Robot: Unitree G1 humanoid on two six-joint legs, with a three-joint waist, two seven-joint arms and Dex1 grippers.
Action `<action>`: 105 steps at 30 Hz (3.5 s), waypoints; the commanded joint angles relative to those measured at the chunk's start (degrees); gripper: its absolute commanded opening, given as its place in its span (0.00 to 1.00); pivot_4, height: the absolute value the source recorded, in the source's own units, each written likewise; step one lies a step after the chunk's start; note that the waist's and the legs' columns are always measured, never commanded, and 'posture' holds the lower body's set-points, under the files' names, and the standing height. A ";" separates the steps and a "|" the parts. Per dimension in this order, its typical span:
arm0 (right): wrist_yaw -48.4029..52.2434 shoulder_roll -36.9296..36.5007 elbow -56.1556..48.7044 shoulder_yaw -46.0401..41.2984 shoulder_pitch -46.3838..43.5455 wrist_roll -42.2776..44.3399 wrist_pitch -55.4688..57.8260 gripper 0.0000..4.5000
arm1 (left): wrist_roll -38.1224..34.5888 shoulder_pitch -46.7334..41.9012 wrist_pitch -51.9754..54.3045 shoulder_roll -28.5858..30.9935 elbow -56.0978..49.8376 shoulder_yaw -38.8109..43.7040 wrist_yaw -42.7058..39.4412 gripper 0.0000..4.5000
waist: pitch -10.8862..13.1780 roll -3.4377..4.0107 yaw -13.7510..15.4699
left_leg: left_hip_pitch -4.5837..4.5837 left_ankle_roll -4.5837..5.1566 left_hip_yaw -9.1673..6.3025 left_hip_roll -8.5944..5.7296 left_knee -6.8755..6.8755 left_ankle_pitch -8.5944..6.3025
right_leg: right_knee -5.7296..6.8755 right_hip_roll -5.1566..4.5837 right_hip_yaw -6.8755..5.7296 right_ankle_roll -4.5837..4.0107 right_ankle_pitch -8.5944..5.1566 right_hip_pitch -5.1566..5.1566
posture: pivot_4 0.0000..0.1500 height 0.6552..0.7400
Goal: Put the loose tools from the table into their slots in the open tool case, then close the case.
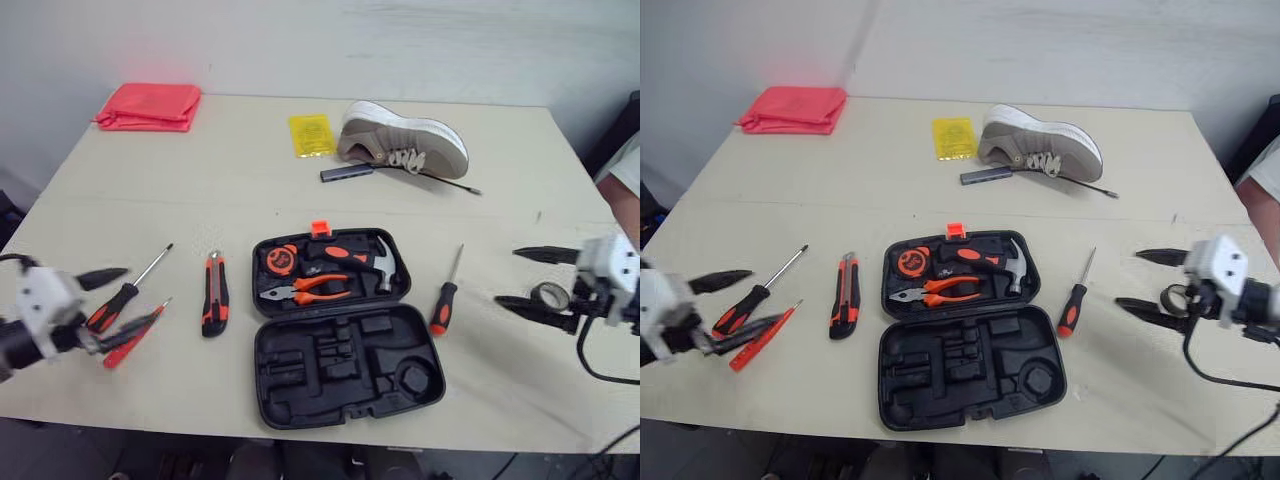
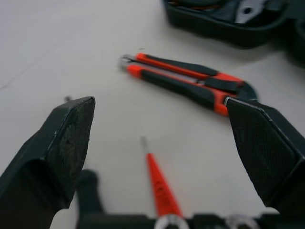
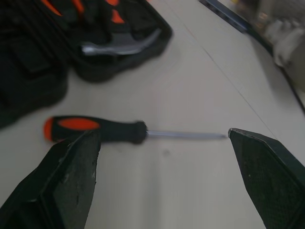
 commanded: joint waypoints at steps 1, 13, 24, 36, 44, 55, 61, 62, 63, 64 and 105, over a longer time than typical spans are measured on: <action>2.11 0.27 -4.36 2.34 -1.86 1.26 3.52 0.71 | 2.06 0.67 1.65 -0.83 -6.42 -2.85 1.82 0.88 | 0.00 0.01 0.28 | -0.03 0.00 0.00 -0.01 0.00 0.00 | -0.03 0.02 -0.01 0.00 0.00 -0.01 | 1.00 1.00; 1.52 6.20 1.63 16.26 -12.37 -14.56 -4.69 0.00 | 9.34 -4.17 8.48 -5.66 -9.75 -16.61 9.36 0.01 | 0.00 0.01 1.56 | -0.16 0.24 0.00 -0.02 0.29 -0.15 | -0.02 0.19 -0.03 0.01 0.00 -0.06 | 1.00 1.00; -1.03 8.84 7.11 21.72 -16.57 -24.85 -10.00 0.00 | 14.28 -13.09 16.45 -8.82 -8.11 -28.08 12.38 0.01 | -0.01 0.04 1.53 | -0.91 0.28 0.14 -0.04 1.14 -0.34 | 0.09 0.28 0.08 0.27 0.15 -0.56 | 1.00 1.00; -0.70 11.79 4.67 22.83 -16.16 -24.14 -8.29 0.00 | 15.14 -21.09 20.13 -12.93 -5.93 -34.38 11.79 0.01 | -0.03 0.07 1.68 | -0.97 0.36 0.15 -0.08 1.35 -0.32 | 0.21 0.26 0.12 0.36 0.20 -0.59 | 1.00 1.00; 1.10 10.50 1.33 22.37 -13.84 -22.50 -6.21 0.00 | 10.84 -23.69 25.40 -14.08 -7.42 -32.97 10.63 0.01 | -0.03 0.07 1.69 | -0.98 0.38 0.15 -0.08 1.42 -0.33 | 0.25 0.27 0.13 0.36 0.20 -0.58 | 1.00 1.00; 3.19 6.98 -4.99 20.23 -9.15 -19.38 -2.24 0.00 | 12.70 -31.13 26.32 -13.94 -1.99 -35.65 9.27 0.01 | -0.03 0.06 1.90 | -1.10 0.43 0.12 -0.15 1.57 -0.36 | 0.24 0.29 0.11 0.38 0.21 -0.60 | 1.00 1.00; 0.99 7.46 -4.45 19.84 -8.98 -20.21 -2.61 0.00 | 12.85 -31.29 26.18 -13.51 -1.48 -35.85 8.84 0.01 | -0.03 0.06 1.85 | -1.12 0.45 0.13 -0.16 1.65 -0.37 | 0.25 0.29 0.12 0.41 0.22 -0.60 | 1.00 1.00; 0.79 7.52 -4.20 19.84 -9.04 -20.20 -2.82 0.00 | 12.70 -30.80 26.13 -13.18 -1.85 -35.48 8.68 0.01 | -0.03 0.06 1.85 | -1.12 0.45 0.13 -0.16 1.66 -0.37 | 0.26 0.29 0.12 0.41 0.22 -0.60 | 1.00 1.00; 0.65 7.61 -4.07 19.82 -9.06 -20.04 -2.91 0.00 | 12.52 -30.28 26.05 -12.85 -2.22 -35.08 8.49 0.01 | -0.03 0.06 1.82 | -1.12 0.45 0.13 -0.16 1.67 -0.37 | 0.26 0.29 0.12 0.41 0.22 -0.60 | 1.00 1.00; 0.50 7.72 -3.95 19.81 -9.09 -19.88 -2.94 0.00 | 12.30 -29.78 25.88 -12.54 -2.58 -34.67 8.25 0.01 | -0.03 0.06 1.80 | -1.12 0.45 0.13 -0.16 1.67 -0.37 | 0.26 0.29 0.12 0.41 0.22 -0.60 | 1.00 1.00; -0.48 7.70 23.08 -25.53 17.06 -1.99 -19.08 1.00 | 3.18 2.16 0.99 0.91 29.77 25.39 0.77 0.98 | -0.09 0.04 1.18 | -0.86 0.55 0.56 0.18 1.48 -1.08 | 0.01 -0.12 0.29 0.41 0.33 -0.64 | 1.00 1.00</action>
